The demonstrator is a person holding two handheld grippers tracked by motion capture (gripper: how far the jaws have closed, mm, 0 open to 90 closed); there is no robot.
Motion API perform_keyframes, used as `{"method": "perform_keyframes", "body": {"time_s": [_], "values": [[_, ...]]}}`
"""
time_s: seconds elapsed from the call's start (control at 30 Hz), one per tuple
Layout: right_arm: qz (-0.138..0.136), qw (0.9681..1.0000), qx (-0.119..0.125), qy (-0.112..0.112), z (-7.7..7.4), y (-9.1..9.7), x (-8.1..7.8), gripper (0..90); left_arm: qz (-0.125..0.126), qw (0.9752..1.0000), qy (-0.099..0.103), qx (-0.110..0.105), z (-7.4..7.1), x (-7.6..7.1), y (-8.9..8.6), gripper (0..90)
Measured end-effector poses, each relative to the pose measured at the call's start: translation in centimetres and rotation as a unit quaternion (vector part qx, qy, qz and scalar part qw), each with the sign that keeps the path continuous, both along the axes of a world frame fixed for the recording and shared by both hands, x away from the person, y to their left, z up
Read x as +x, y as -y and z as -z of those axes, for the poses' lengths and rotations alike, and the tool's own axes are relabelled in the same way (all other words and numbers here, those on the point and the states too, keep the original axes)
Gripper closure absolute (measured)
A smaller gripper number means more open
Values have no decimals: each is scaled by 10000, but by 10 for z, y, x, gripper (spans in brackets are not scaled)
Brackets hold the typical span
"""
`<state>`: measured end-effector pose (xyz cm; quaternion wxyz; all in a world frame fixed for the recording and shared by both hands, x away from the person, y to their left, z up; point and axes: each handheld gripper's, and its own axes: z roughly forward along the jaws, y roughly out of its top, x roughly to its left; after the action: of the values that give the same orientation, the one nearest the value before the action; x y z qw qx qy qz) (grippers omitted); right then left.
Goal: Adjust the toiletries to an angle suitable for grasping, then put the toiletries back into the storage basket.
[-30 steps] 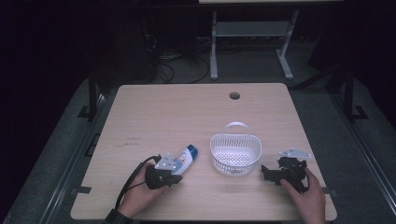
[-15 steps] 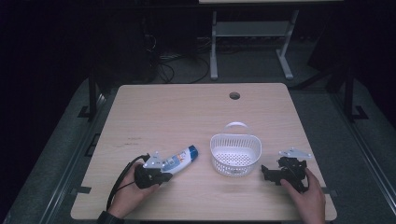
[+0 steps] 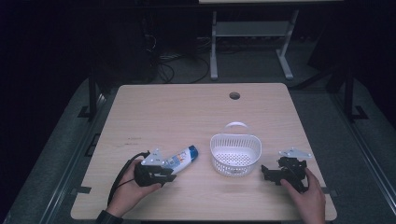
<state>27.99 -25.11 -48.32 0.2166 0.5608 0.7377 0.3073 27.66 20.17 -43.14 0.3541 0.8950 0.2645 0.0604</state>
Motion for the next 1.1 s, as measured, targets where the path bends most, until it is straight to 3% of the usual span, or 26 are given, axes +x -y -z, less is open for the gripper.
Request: {"method": "perform_keyframes", "body": {"time_s": [0.17, 0.6, 0.77, 1.1], "values": [[0, 10000, -2, -1, 0, 0, 0, 0, -88, 9999, 83, 33, -5, 7, -1, 575], [0, 10000, -2, -1, 0, 0, 0, 0, -354, 9992, 181, 11, -14, 28, 0, 397], [1, 10000, -3, -1, 0, 0, 0, 0, -419, 9991, 111, 35, -15, 37, 0, 324], [0, 10000, -2, 0, 0, 0, 0, 0, -450, 9988, 146, 94, -16, 52, 9, 282]]}}
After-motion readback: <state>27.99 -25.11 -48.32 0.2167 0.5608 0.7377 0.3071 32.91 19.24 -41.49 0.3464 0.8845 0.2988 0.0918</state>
